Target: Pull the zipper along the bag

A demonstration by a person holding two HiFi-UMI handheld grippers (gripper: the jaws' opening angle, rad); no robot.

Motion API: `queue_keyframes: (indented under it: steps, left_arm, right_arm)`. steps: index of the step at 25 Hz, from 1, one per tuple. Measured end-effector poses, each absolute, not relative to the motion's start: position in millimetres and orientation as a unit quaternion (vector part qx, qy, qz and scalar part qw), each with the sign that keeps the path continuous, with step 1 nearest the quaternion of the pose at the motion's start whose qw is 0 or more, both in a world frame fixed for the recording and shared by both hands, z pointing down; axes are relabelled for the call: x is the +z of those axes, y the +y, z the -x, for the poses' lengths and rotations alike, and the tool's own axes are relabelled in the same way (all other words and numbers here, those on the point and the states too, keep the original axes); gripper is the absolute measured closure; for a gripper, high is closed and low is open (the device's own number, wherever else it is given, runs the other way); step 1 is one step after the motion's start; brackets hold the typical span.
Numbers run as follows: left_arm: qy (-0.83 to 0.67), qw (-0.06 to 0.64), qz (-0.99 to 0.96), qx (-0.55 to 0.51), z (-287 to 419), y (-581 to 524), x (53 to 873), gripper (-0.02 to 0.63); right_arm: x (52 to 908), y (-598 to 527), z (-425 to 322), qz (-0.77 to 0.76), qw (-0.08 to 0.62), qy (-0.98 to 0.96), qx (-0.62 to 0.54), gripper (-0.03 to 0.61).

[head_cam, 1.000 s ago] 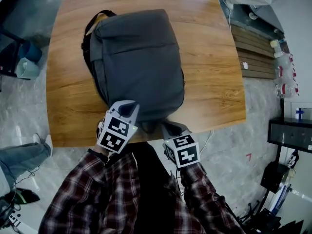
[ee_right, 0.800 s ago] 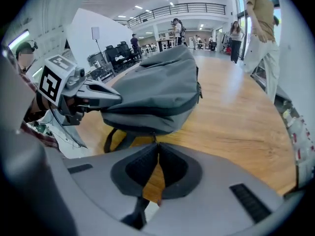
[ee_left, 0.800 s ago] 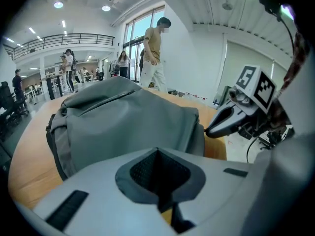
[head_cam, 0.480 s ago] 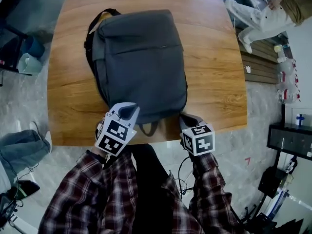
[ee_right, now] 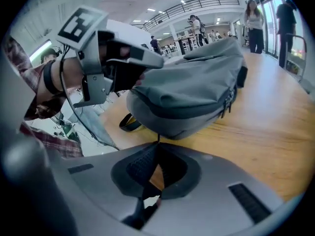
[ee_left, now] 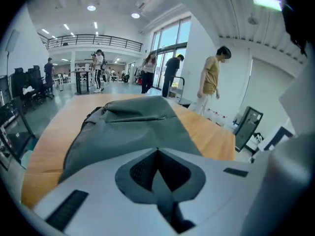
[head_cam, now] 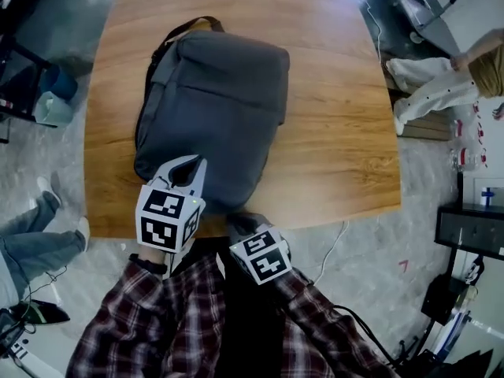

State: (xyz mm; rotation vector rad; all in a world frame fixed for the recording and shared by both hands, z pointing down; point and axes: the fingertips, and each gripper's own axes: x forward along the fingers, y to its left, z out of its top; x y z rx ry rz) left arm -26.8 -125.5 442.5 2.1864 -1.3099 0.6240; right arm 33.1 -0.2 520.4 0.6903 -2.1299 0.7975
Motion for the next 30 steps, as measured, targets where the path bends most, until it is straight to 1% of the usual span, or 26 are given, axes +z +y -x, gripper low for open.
queue_keyframes:
  steps: [3,7,13,16,22,26,30]
  left_arm:
    - [-0.486,0.257,-0.809,0.207,17,-116,445,0.604]
    - [-0.469,0.244,-0.826,0.194,25,-101,469,0.604]
    - [-0.446,0.158,-0.844,0.254,12,-90,488,0.604]
    - [-0.443,0.166,-0.844,0.253,12,-90,492,0.604]
    - [-0.432,0.168,-0.848,0.259,10,-90,493,0.604]
    - [-0.425,0.169,-0.850,0.262,8,-89,495,0.604]
    - [-0.423,0.156,-0.850,0.272,5,-88,496,0.604]
  right_arm:
    - [519,6,-1,-0.255,0.369,-0.838,0.311,0.568]
    - [524,9,8,-0.248,0.378,-0.837,0.308,0.568]
    - [525,8,-2,-0.233,0.409,-0.844,0.259,0.568]
    - [524,2,-15,-0.229,0.428,-0.844,0.229,0.568]
    - [518,-36,-65,-0.261,0.440,-0.830,0.222,0.566]
    - [518,-65,-76,-0.256,0.461,-0.828,0.191,0.561]
    - [521,-88,-83,-0.260,0.465,-0.825,0.190,0.560]
